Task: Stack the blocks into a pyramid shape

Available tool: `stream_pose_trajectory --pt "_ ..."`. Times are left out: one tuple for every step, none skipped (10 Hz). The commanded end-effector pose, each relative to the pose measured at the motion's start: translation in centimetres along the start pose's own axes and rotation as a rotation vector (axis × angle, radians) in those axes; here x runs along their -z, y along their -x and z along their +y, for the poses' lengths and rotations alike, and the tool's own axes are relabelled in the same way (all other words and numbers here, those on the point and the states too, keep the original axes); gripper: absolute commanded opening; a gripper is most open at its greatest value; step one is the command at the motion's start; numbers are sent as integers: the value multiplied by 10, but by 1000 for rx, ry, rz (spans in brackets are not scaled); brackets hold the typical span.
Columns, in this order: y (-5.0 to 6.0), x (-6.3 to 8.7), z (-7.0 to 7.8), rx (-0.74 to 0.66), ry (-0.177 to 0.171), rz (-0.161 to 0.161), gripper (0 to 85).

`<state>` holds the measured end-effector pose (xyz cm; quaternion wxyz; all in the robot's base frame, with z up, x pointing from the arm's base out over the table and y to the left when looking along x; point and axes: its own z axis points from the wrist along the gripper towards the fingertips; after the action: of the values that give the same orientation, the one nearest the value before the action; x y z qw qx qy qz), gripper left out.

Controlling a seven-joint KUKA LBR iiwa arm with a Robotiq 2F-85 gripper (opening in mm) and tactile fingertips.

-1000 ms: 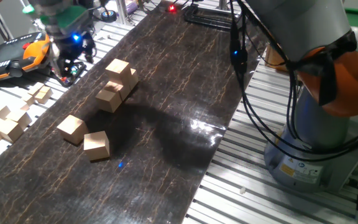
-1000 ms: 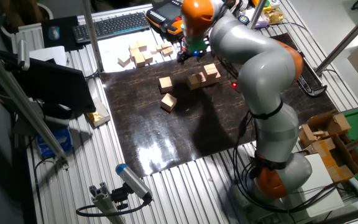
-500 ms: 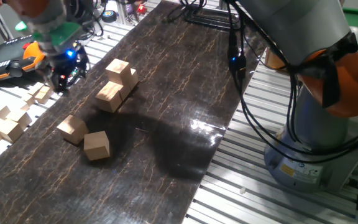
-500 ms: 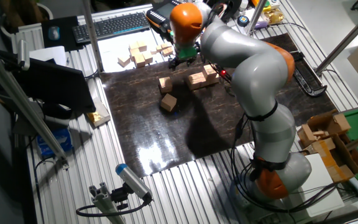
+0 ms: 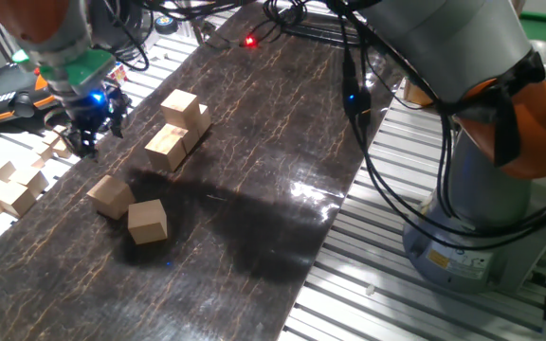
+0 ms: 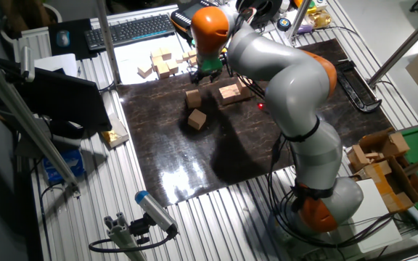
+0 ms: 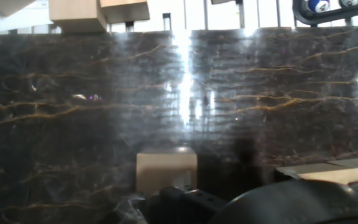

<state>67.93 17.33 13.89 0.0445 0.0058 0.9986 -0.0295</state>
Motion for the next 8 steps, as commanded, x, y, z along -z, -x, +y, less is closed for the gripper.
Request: stream_pose_trajectory --pt "0 -4 2 -2 -3 -4 723" --pt "0 -8 6 -7 -12 -12 733" --pt "-1 -13 10 -22 -13 -17 737" --pt "-2 -16 12 -48 -18 -14 743" --pt "-2 -18 13 -87 -15 -5 757" --pt "-2 -21 15 -112 -10 -3 763" --pt "-4 -23 18 -116 -12 -2 763" --pt "-5 -25 18 -118 -12 -2 750"
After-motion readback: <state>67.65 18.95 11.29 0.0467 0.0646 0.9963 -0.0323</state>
